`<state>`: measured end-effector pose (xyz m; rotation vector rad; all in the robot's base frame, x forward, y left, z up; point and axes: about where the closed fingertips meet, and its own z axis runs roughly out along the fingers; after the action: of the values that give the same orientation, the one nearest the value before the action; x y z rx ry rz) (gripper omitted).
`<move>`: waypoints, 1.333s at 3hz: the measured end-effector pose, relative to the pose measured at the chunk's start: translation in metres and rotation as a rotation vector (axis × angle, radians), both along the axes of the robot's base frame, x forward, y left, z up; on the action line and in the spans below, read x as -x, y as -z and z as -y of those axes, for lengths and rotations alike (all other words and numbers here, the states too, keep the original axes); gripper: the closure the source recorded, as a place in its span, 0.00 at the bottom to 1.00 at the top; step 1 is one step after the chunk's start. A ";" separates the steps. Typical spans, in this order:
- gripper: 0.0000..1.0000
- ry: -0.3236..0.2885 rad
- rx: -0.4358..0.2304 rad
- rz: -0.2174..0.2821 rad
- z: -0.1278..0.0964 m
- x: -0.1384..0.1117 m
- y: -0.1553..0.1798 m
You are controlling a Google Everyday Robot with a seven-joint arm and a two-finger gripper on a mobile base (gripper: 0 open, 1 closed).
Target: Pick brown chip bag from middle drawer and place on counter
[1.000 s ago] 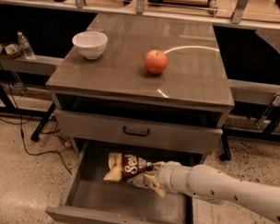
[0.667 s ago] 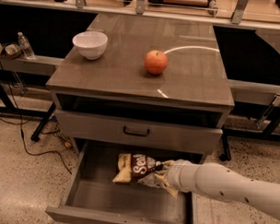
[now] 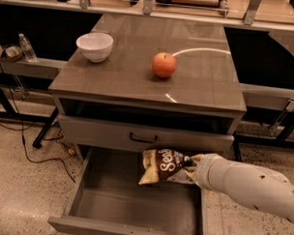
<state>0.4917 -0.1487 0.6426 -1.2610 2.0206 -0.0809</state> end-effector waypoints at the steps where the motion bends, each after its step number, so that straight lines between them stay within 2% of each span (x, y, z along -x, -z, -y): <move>1: 1.00 0.005 0.006 0.005 0.004 0.000 -0.003; 2: 1.00 0.058 0.080 0.059 0.054 0.000 -0.036; 3: 1.00 0.123 0.183 0.175 0.118 -0.001 -0.096; 4: 1.00 0.132 0.295 0.329 0.150 -0.004 -0.178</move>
Offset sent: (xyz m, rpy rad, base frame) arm 0.0062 -0.1165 0.0898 -0.2017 -0.1324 -0.1498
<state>0.4956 -0.2984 0.8211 -1.1965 1.8438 -0.6287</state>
